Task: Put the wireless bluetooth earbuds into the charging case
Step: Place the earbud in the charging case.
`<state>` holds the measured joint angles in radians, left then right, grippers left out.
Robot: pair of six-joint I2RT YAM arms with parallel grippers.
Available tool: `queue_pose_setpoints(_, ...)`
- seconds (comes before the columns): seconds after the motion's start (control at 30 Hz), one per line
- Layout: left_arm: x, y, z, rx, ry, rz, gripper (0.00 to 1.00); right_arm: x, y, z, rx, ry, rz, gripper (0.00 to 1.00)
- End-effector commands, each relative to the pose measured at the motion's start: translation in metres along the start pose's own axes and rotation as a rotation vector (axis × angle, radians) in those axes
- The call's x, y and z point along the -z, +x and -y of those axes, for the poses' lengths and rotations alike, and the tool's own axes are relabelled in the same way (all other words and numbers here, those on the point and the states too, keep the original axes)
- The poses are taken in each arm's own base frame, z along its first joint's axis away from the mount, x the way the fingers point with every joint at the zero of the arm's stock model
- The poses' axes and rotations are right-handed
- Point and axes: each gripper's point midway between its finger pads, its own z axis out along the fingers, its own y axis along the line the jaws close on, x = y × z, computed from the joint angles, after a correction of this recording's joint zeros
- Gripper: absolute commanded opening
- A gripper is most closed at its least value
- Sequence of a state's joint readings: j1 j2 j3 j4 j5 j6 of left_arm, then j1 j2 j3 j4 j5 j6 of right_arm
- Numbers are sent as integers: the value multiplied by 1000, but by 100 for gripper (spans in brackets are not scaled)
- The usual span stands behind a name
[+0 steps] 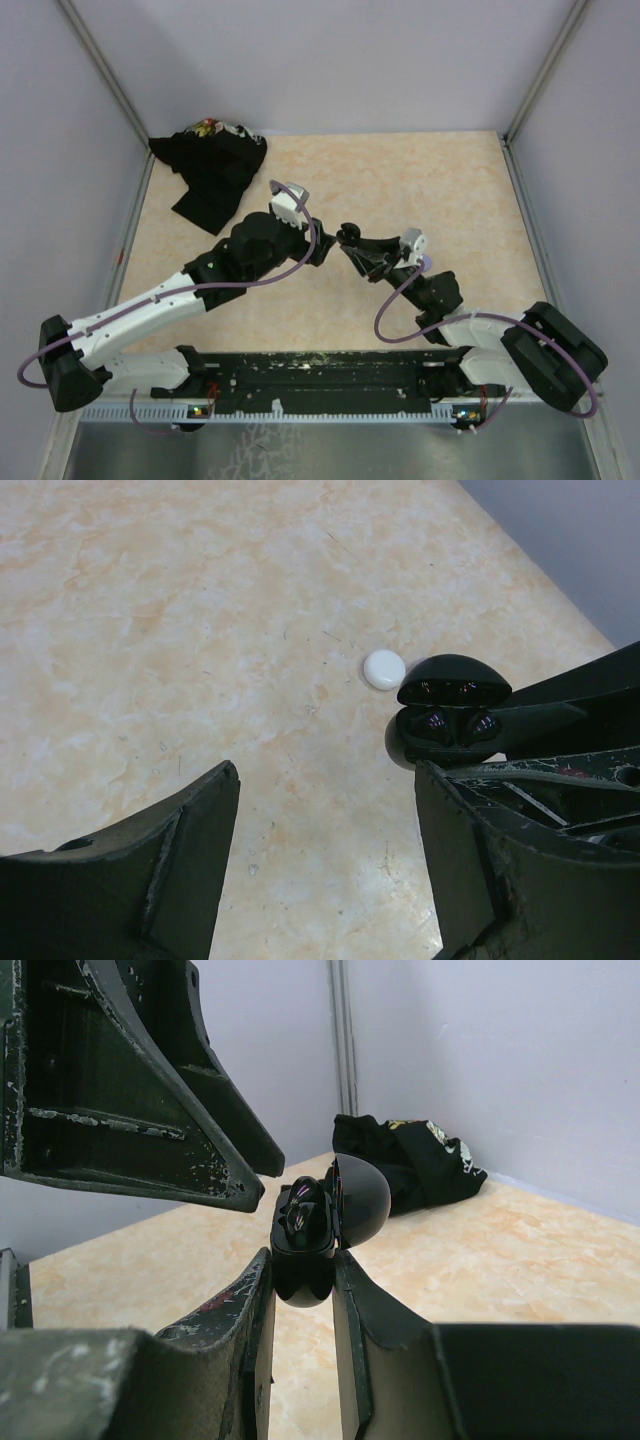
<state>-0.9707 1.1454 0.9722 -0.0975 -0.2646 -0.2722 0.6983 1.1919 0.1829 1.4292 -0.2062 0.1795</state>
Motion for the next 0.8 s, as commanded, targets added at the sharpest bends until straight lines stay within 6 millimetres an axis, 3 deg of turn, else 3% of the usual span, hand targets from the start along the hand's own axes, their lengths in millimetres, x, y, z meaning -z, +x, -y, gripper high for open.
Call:
queue_pose_setpoints(0.0, 3, -20, 7, 6, 25, 49, 75, -2, -23, -5, 8, -18, 86, 0)
queue_pose_setpoints(0.17, 6, -23, 10, 32, 63, 57, 75, -1, -21, -6, 10, -22, 81, 0)
queue_pose_setpoints(0.53, 28, -44, 37, 98, 521, 27, 80, -10, -24, -17, 11, -94, 65, 0)
queue_pose_setpoints(0.77, 31, -41, 51, 132, 682, -14, 81, -18, -29, -29, -7, -165, 56, 0)
